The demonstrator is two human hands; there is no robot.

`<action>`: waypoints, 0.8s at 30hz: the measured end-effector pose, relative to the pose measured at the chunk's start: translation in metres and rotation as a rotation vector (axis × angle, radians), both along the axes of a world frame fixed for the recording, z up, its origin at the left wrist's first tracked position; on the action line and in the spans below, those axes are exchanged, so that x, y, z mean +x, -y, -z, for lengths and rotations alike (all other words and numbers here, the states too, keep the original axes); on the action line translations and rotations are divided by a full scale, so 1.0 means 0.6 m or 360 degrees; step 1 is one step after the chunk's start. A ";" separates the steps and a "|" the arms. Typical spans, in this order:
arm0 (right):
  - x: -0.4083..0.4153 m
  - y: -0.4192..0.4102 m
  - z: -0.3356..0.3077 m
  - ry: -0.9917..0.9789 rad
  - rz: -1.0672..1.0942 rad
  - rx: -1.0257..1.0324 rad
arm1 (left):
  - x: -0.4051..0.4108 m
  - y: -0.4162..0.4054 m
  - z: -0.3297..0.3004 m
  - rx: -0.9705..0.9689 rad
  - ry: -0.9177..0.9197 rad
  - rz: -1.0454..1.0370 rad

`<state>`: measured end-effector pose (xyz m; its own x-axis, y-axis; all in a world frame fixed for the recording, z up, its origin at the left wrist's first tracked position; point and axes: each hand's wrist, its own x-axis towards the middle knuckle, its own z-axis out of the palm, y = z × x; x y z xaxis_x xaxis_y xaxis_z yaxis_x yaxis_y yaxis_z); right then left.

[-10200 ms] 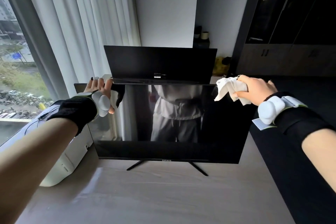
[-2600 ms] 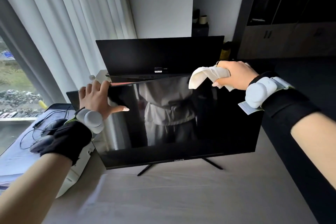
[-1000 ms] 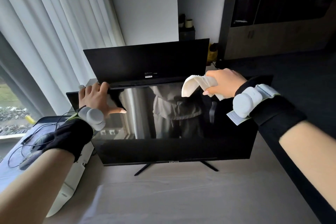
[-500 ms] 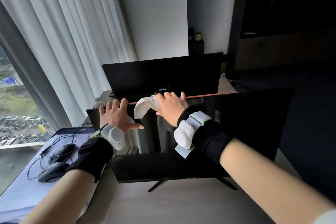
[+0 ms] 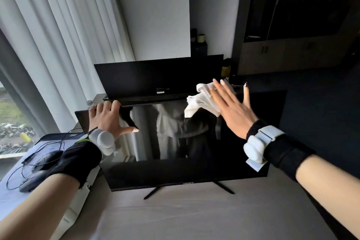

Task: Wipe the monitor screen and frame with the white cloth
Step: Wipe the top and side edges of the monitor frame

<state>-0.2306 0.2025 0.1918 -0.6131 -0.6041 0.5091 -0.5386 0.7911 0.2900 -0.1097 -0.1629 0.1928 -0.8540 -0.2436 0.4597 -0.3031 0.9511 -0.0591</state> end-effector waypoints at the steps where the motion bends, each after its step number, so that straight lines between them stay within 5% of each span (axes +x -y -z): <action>1: -0.006 -0.037 0.006 -0.0062 0.0068 0.0066 | 0.000 0.000 0.000 -0.0007 0.0003 -0.0009; 8: -0.016 -0.151 0.048 -0.0115 0.0229 0.0301 | -0.002 -0.004 -0.004 0.0051 0.0073 -0.0054; 14: 0.033 0.014 0.093 -0.0102 0.0017 0.0118 | 0.000 -0.008 -0.007 0.0106 0.0096 -0.0078; 18: 0.091 0.152 0.150 -0.0081 -0.0369 0.0328 | 0.003 -0.007 -0.005 0.0117 0.0103 -0.0066; 24: 0.147 0.277 0.218 0.0063 -0.0454 0.0618 | 0.008 0.004 -0.003 0.0079 0.0083 0.0013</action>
